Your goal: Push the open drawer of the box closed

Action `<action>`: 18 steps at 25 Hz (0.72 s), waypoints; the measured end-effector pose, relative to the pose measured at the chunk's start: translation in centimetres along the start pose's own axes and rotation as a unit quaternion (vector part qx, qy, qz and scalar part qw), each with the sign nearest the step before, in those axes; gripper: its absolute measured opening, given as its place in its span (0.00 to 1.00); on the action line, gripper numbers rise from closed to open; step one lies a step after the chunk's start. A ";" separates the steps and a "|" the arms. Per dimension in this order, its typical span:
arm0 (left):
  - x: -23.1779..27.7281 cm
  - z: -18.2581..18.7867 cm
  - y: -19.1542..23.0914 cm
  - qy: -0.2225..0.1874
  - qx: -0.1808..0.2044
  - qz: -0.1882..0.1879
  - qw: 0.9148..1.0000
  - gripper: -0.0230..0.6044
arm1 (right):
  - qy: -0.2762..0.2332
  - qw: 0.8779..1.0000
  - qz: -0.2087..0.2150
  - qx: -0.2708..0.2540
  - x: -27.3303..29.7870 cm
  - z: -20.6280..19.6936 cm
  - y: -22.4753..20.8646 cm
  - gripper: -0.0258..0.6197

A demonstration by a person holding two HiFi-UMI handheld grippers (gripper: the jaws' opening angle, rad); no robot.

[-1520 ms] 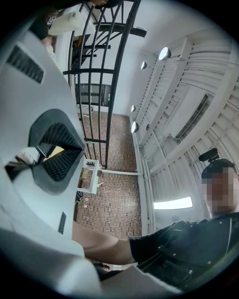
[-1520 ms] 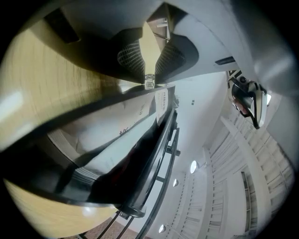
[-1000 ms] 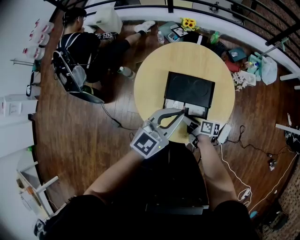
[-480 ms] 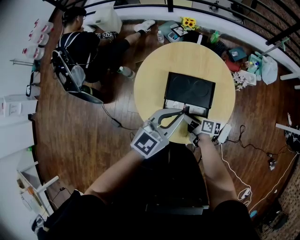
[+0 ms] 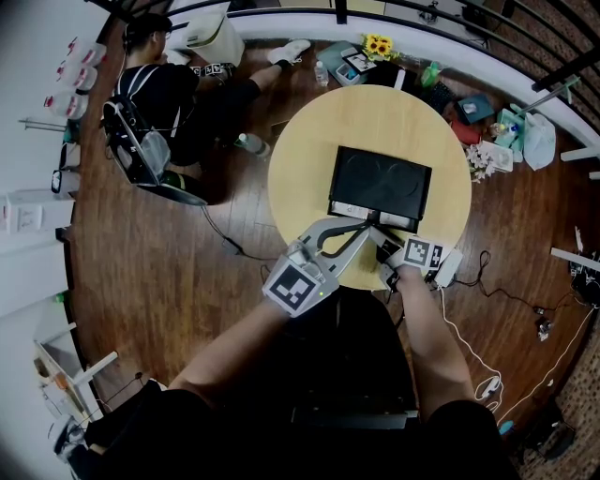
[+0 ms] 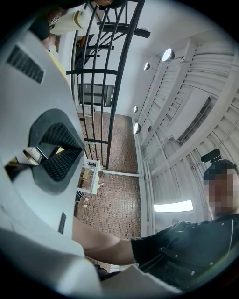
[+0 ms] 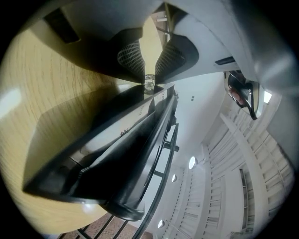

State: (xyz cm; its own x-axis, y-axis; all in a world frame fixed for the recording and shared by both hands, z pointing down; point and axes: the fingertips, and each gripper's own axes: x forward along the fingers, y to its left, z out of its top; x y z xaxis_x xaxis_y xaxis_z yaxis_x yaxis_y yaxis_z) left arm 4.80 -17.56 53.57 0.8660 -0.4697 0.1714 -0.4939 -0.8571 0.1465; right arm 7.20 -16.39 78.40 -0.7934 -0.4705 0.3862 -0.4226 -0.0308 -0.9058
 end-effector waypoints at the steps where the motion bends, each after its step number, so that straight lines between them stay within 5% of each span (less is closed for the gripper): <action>1: 0.1 0.0 0.1 0.000 -0.002 0.000 1.000 0.07 | -0.001 1.000 0.000 0.000 0.1 0.3 0.1 0.14; 18: 0.9 -0.2 1.5 0.003 -0.001 -0.001 1.000 0.07 | -0.007 1.000 -0.002 -0.003 1.1 2.6 -0.1 0.14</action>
State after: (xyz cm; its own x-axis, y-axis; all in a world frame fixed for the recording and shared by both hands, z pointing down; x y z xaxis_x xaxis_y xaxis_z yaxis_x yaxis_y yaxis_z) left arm 4.82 -19.19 54.16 0.8667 -0.4665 0.1767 -0.4921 -0.8576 0.1496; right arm 7.51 -19.18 78.51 -0.7859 -0.4828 0.3864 -0.4274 -0.0274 -0.9036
